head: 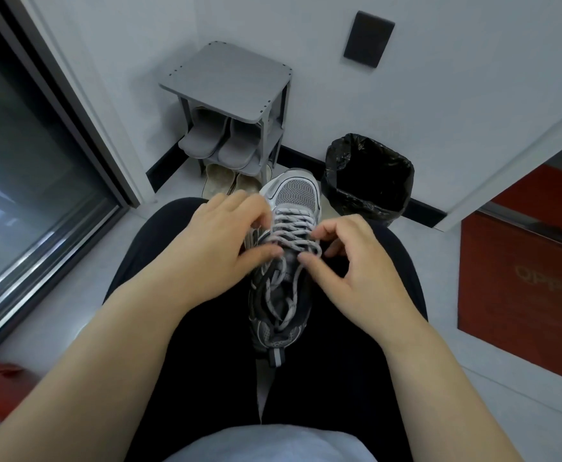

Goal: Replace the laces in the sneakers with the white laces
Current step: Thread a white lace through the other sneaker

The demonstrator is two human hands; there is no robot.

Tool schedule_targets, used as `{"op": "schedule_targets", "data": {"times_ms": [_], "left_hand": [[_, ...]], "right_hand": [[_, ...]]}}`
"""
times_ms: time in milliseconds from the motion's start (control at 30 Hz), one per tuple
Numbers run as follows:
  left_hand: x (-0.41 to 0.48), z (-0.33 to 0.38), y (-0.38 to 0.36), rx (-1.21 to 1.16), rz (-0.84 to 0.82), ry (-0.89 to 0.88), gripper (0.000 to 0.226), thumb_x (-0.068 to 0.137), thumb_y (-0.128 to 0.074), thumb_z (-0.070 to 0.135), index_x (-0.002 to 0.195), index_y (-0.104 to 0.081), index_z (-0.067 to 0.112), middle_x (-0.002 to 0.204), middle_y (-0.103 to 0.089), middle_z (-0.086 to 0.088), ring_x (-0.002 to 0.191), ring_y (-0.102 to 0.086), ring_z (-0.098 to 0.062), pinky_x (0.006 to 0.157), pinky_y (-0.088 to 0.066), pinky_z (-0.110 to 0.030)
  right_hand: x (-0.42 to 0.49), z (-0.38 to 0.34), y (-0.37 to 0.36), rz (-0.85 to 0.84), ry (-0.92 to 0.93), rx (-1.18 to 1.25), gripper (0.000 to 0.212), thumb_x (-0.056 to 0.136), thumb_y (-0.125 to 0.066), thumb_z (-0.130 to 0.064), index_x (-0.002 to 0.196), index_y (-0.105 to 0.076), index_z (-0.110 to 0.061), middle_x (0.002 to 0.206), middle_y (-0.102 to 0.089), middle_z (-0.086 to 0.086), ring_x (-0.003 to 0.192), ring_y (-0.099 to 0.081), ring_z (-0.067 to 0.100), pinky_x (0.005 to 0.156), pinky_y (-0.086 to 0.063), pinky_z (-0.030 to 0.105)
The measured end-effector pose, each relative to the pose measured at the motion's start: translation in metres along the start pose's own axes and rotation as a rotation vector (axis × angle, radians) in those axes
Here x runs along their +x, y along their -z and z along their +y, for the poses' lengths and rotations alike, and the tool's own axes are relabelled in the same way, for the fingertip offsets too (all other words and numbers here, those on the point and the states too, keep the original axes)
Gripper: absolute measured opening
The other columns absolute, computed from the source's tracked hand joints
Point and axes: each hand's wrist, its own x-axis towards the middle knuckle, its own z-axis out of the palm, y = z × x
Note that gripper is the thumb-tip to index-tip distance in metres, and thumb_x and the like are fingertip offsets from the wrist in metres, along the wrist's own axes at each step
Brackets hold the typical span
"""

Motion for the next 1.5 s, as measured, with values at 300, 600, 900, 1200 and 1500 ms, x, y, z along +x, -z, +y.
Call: {"op": "schedule_targets", "data": {"times_ms": [300, 600, 900, 1200, 1500], "left_hand": [[-0.006, 0.002, -0.015, 0.092, 0.085, -0.130, 0.016, 0.077, -0.055, 0.024, 0.085, -0.069, 0.023, 0.110, -0.040, 0.000, 0.089, -0.039, -0.011, 0.062, -0.052, -0.036], [-0.018, 0.009, -0.017, 0.349, 0.066, -0.364, 0.025, 0.074, -0.047, 0.029, 0.059, -0.066, 0.023, 0.075, -0.048, 0.001, 0.074, -0.032, -0.013, 0.048, -0.038, -0.024], [-0.026, 0.006, -0.020, 0.246, 0.056, -0.276, 0.016, 0.082, -0.049, 0.032, 0.090, -0.061, 0.027, 0.089, -0.049, 0.003, 0.078, -0.038, -0.012, 0.065, -0.041, -0.024], [-0.022, 0.009, -0.020, 0.243, 0.129, -0.209, 0.017, 0.078, -0.055, 0.025, 0.093, -0.063, 0.023, 0.089, -0.053, 0.003, 0.077, -0.046, -0.016, 0.067, -0.045, -0.032], [-0.024, 0.017, -0.018, 0.175, 0.119, 0.034, 0.020, 0.074, -0.050, 0.033, 0.089, -0.044, 0.022, 0.068, -0.050, 0.011, 0.066, -0.047, -0.011, 0.073, -0.036, -0.026]], "right_hand": [[-0.002, -0.004, -0.007, -0.054, 0.130, -0.465, 0.016, 0.080, -0.057, -0.026, 0.086, -0.065, -0.014, 0.118, -0.049, 0.006, 0.077, -0.054, 0.020, 0.063, -0.047, 0.033], [-0.018, 0.000, -0.010, -0.145, 0.193, -0.316, 0.006, 0.084, -0.065, -0.021, 0.083, -0.064, -0.015, 0.129, -0.041, 0.005, 0.096, -0.055, 0.024, 0.081, -0.048, 0.036], [-0.023, 0.002, -0.010, -0.052, 0.137, -0.197, 0.008, 0.084, -0.064, -0.025, 0.092, -0.063, -0.023, 0.129, -0.036, -0.010, 0.099, -0.050, 0.003, 0.079, -0.047, 0.019], [-0.021, -0.006, -0.010, -0.014, 0.104, -0.328, 0.021, 0.083, -0.057, -0.032, 0.101, -0.065, -0.024, 0.088, -0.043, -0.006, 0.062, -0.047, 0.011, 0.050, -0.044, 0.026], [-0.020, -0.006, -0.014, -0.102, 0.233, -0.469, 0.027, 0.087, -0.045, -0.032, 0.078, -0.064, -0.015, 0.078, -0.042, 0.000, 0.052, -0.043, 0.018, 0.044, -0.041, 0.031]]}}
